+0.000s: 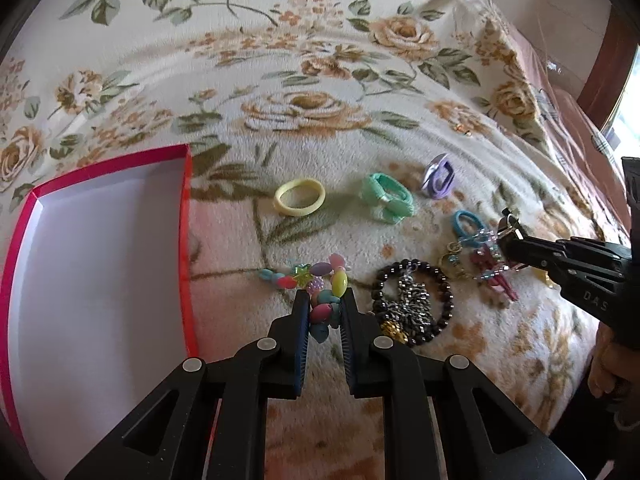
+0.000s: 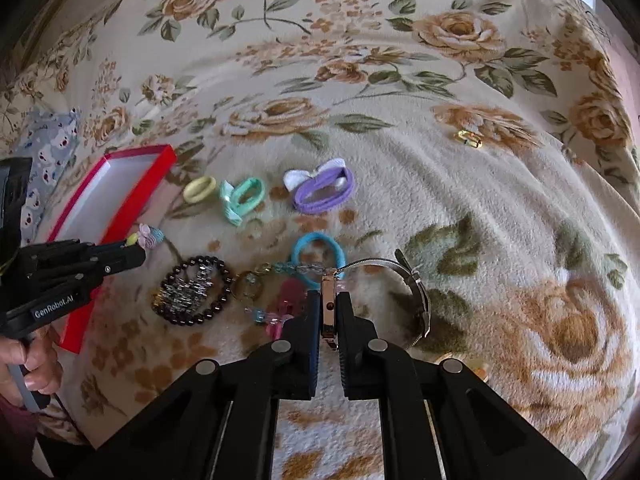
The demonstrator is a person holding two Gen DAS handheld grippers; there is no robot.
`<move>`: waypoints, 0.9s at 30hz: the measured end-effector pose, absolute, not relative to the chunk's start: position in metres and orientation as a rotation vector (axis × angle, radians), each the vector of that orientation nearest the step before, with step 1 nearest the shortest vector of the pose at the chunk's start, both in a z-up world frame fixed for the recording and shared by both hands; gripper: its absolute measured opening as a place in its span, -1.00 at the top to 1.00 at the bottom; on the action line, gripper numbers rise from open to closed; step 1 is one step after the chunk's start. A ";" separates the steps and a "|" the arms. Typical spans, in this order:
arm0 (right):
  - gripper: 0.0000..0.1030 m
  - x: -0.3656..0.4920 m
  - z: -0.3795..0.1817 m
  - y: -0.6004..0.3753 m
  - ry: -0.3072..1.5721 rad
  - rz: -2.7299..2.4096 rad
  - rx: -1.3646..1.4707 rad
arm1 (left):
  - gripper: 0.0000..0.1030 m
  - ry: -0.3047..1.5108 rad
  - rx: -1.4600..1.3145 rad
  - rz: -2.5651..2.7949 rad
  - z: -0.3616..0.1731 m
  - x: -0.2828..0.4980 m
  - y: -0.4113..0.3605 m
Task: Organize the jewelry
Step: 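Grasp the pastel beaded bracelet with left tool while right tool grasps the silver watch, then carry bracelet and watch into the red box while both tools open to release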
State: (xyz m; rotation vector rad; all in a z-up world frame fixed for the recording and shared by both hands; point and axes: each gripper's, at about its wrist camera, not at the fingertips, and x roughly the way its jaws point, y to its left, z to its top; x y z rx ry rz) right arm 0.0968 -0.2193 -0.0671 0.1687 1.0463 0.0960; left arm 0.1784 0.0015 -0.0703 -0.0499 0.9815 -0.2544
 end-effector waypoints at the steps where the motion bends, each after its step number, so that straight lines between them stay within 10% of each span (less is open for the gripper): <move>1: 0.86 0.096 -0.064 -0.218 1.040 0.101 0.173 | 0.74 0.975 -0.055 -0.256 -0.067 0.175 0.003; 27: 0.86 0.138 -0.014 -0.074 0.913 0.446 0.233 | 0.74 0.860 -0.155 -0.058 -0.011 0.111 0.117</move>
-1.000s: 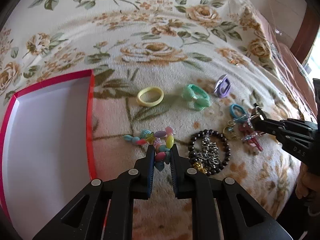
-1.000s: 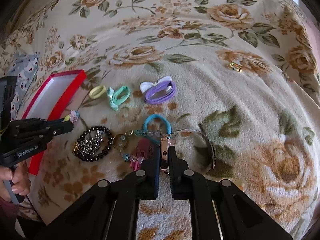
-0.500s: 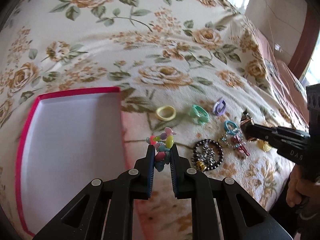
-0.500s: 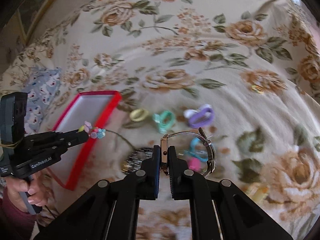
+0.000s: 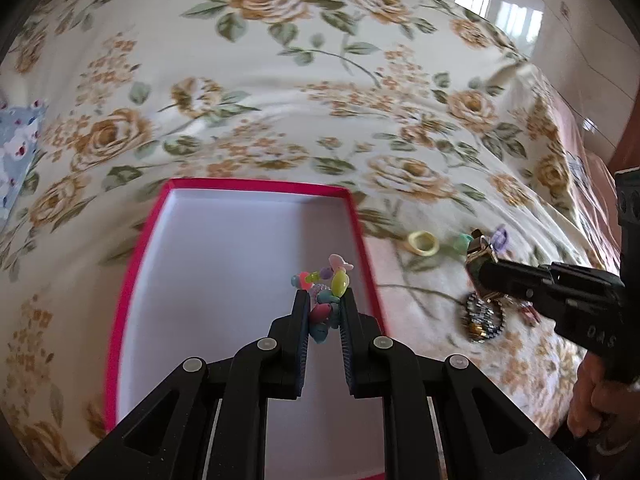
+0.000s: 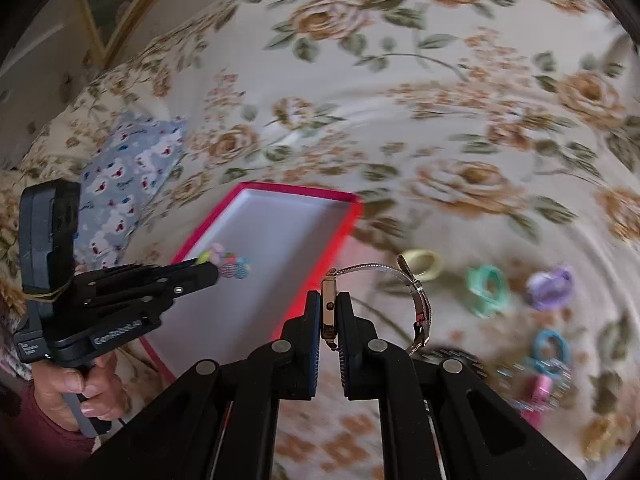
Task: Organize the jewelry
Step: 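Carry bracelet and watch into the red box while both tools open to release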
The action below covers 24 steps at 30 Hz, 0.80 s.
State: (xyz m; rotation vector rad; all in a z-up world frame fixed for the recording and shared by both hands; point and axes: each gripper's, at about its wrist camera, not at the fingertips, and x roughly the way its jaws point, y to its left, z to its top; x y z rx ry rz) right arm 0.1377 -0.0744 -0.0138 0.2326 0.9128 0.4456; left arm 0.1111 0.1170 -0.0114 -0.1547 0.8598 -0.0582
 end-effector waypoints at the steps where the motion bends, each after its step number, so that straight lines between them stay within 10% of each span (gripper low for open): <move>1: 0.86 0.141 -0.014 -0.067 0.912 0.461 0.231 | 0.74 0.861 -0.159 -0.048 -0.012 0.113 0.122; 24: 0.86 0.216 -0.054 0.037 0.999 0.597 0.114 | 0.74 0.945 -0.177 0.055 -0.054 0.189 0.181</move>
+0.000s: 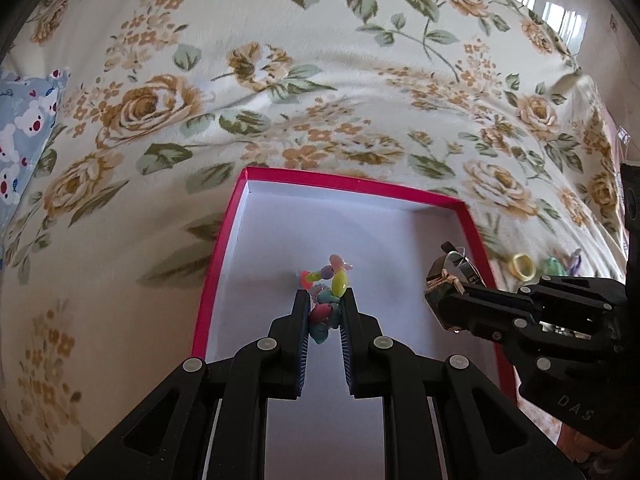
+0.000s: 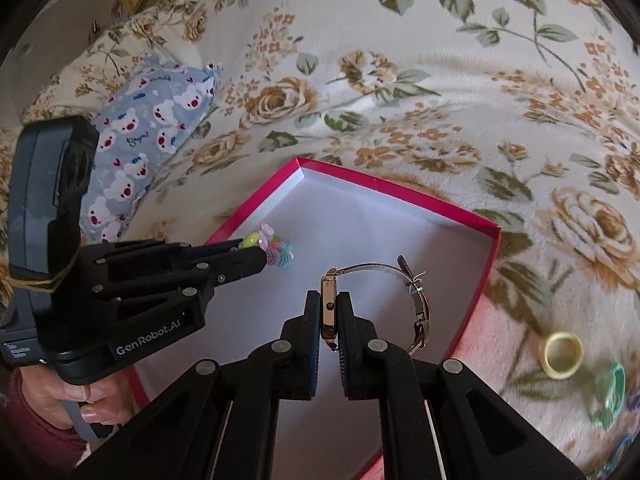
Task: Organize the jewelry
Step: 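Carry bracelet and watch into the red box while both tools open to release, then withdraw both open tools from the box back toward the jewelry pile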
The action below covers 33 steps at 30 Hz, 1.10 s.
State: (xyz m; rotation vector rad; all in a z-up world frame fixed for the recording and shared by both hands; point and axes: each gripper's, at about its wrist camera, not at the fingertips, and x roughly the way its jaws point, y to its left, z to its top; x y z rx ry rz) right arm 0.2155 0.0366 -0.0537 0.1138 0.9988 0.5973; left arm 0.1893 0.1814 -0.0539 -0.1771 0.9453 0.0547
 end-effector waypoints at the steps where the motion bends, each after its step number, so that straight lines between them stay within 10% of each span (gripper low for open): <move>1: 0.86 0.218 -0.056 0.039 1.004 0.598 0.110 | 0.74 0.956 -0.176 0.059 -0.058 0.193 0.183; 20: 0.76 0.235 -0.086 0.053 1.084 0.612 0.072 | 0.65 1.058 -0.138 0.063 -0.083 0.219 0.178; 33: 0.22 0.223 -0.064 0.029 1.021 0.582 0.176 | -0.25 0.970 -0.230 0.135 -0.052 0.178 0.191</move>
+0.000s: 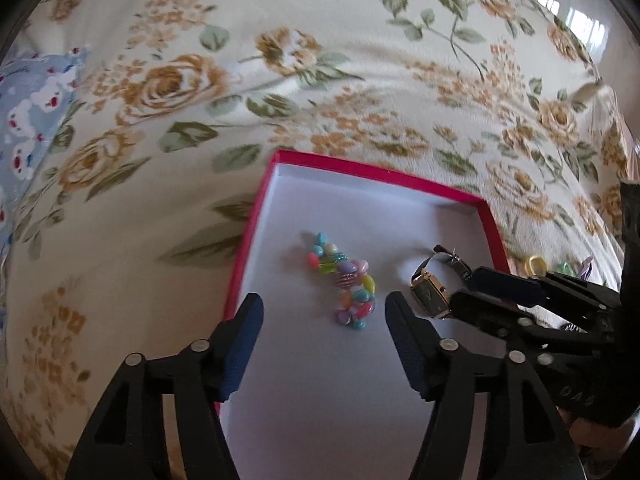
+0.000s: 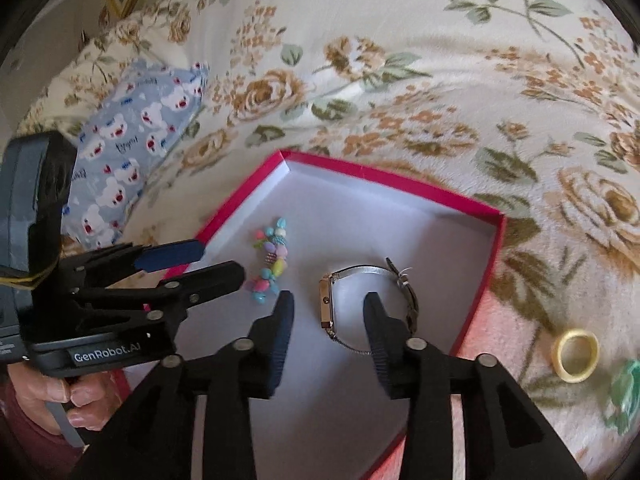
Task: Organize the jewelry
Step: 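Withdraw both open tools from the box back toward the jewelry pile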
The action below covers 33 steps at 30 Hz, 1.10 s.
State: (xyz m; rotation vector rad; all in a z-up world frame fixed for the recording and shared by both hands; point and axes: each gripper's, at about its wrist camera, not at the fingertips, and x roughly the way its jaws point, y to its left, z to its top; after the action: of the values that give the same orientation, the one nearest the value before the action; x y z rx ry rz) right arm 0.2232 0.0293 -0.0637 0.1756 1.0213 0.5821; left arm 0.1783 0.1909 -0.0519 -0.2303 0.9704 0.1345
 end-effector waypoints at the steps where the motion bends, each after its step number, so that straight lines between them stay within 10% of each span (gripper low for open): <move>1: 0.19 0.221 -0.060 0.026 1.014 0.578 0.188 | -0.26 0.963 -0.245 0.138 -0.050 0.172 0.192; 10: -0.54 0.183 -0.024 -0.016 0.884 0.473 0.225 | -0.50 0.900 -0.331 0.172 -0.033 0.123 0.181; 33: -0.57 0.107 -0.029 -0.168 0.871 0.177 0.360 | -0.62 0.935 -0.235 -0.019 -0.013 0.120 0.087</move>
State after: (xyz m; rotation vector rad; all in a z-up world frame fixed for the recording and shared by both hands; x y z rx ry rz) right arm 0.1073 -0.1682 -0.0292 0.3599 0.8706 0.1771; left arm 0.1198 0.0875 -0.0129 -0.2346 0.9348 -0.0191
